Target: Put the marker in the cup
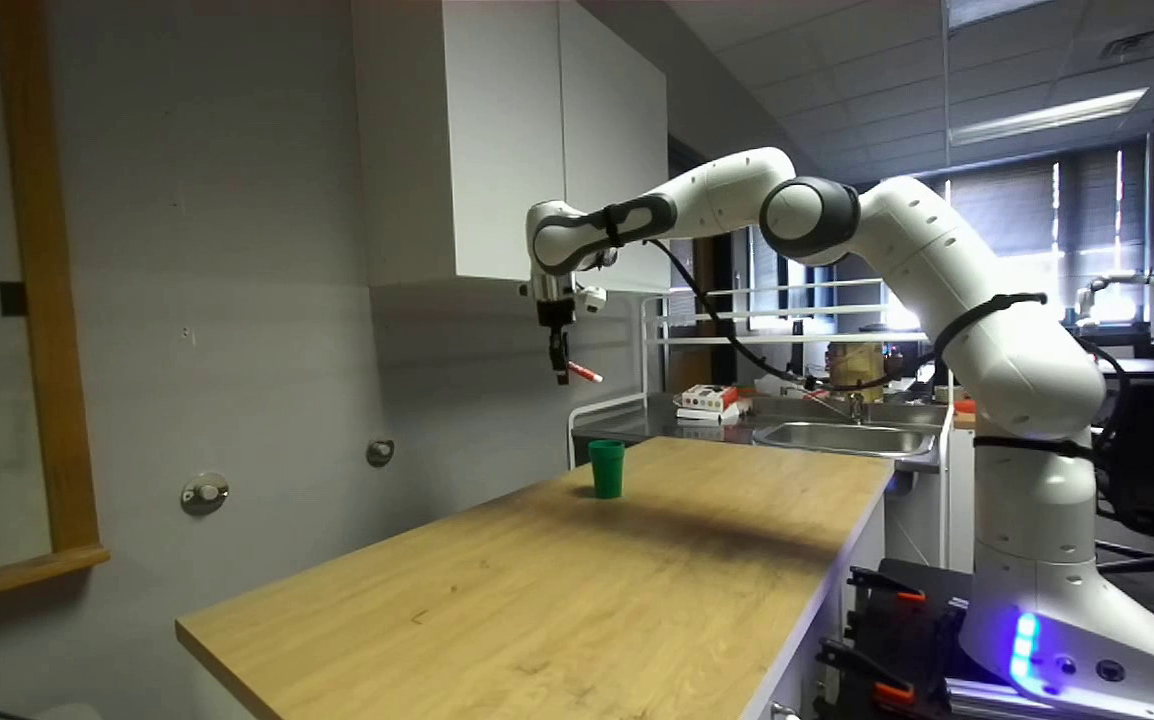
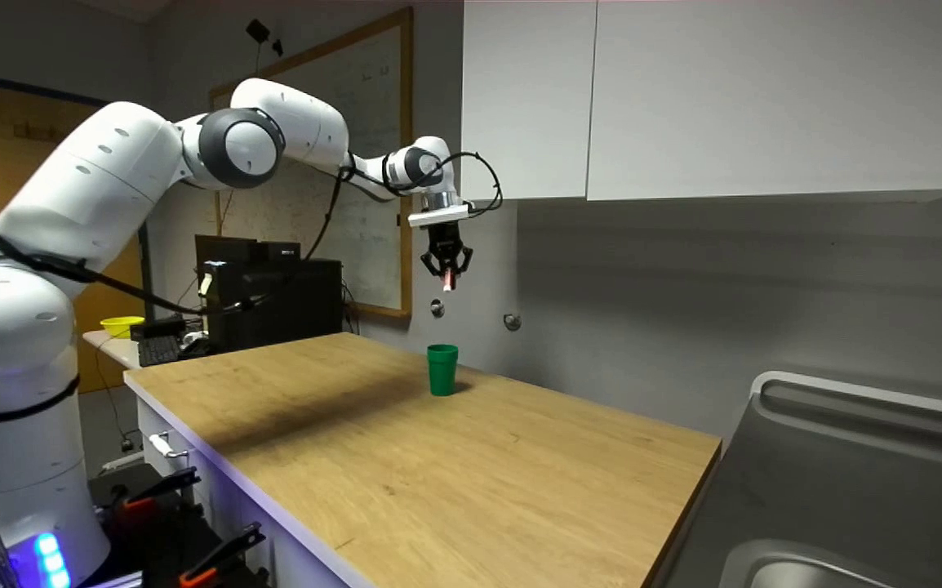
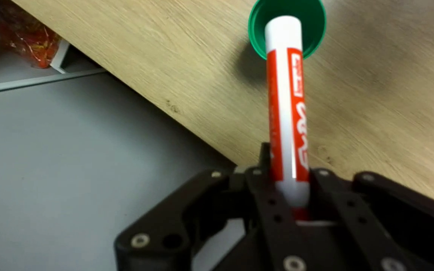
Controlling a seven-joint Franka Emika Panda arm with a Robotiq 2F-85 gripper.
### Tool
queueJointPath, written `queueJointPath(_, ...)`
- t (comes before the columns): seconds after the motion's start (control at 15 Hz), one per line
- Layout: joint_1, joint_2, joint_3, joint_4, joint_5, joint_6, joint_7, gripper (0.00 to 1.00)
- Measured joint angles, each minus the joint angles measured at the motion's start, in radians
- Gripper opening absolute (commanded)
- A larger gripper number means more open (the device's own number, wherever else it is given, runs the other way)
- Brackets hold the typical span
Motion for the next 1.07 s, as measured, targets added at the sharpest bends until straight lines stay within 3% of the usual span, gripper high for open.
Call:
queueJointPath(0.47, -0.028, 0.099, 0.023, 0.022, 0.144, 0.001, -0.059, 0.06)
queueJointPath(1.07, -0.05, 0.159, 0.03, 0.045, 0.177, 0.004, -0.12, 0.07)
